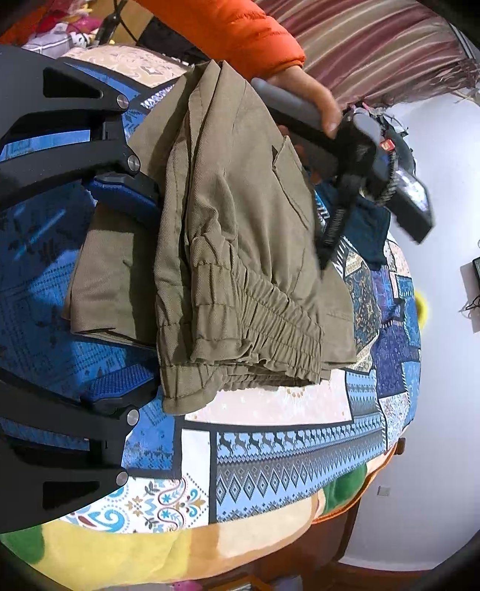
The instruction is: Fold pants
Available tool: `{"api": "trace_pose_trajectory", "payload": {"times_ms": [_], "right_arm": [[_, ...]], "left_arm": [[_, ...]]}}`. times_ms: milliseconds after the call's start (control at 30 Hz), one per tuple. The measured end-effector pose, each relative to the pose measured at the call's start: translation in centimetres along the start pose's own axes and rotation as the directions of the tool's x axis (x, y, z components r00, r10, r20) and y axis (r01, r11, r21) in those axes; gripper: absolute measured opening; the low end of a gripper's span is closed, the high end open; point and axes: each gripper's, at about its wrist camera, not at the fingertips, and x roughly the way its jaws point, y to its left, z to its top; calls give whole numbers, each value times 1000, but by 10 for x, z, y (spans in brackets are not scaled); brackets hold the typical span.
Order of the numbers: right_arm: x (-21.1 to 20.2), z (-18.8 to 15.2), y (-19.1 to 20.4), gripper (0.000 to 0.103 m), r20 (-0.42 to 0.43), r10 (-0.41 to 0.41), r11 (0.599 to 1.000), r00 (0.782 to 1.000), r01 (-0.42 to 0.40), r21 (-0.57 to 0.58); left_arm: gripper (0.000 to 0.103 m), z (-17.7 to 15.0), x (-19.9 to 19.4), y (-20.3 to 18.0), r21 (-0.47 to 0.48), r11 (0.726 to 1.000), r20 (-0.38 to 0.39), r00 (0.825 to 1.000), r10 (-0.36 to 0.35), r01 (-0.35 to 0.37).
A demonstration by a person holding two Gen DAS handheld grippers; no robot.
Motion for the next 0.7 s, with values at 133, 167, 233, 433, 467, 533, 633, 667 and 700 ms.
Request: {"api": "trace_pose_trajectory", "payload": {"times_ms": [133,167,233,433,467,533,633,667,700], "right_arm": [[-4,0,-5,70,-2,-26,1000,1000,26,-5],[-5,-1,-7,70,-3,-39,999,999,39,-8],[-11,-1,-11,70,-3,-67,998,998,67,-15],[-32,-5,-30,70,20,-161,987,987,161,-8],[-37,-5,-32,70,26,-169,986,985,169,-4],[-51,-3,-35,70,53,-178,984,983,177,10],[-70,1,-32,70,101,-171,985,980,170,20],[-75,2,-30,70,114,-165,986,980,163,24],[-78,4,-28,70,124,-156,988,980,154,27]], "left_arm": [[96,-14,-6,3,5,1000,-1,1000,-20,20],[96,-18,-8,4,4,1000,-4,1000,-28,28],[96,-26,-13,4,5,999,-9,999,-36,36],[96,-55,-35,4,-22,999,10,999,-43,43],[96,-61,-39,4,-28,999,12,999,-46,46],[96,-72,-48,1,-45,997,18,998,-56,56],[96,-86,-62,-6,-59,995,32,997,-73,75],[96,-90,-66,-8,-62,995,36,996,-80,82],[96,-95,-72,-12,-62,994,45,995,-87,90]]}}
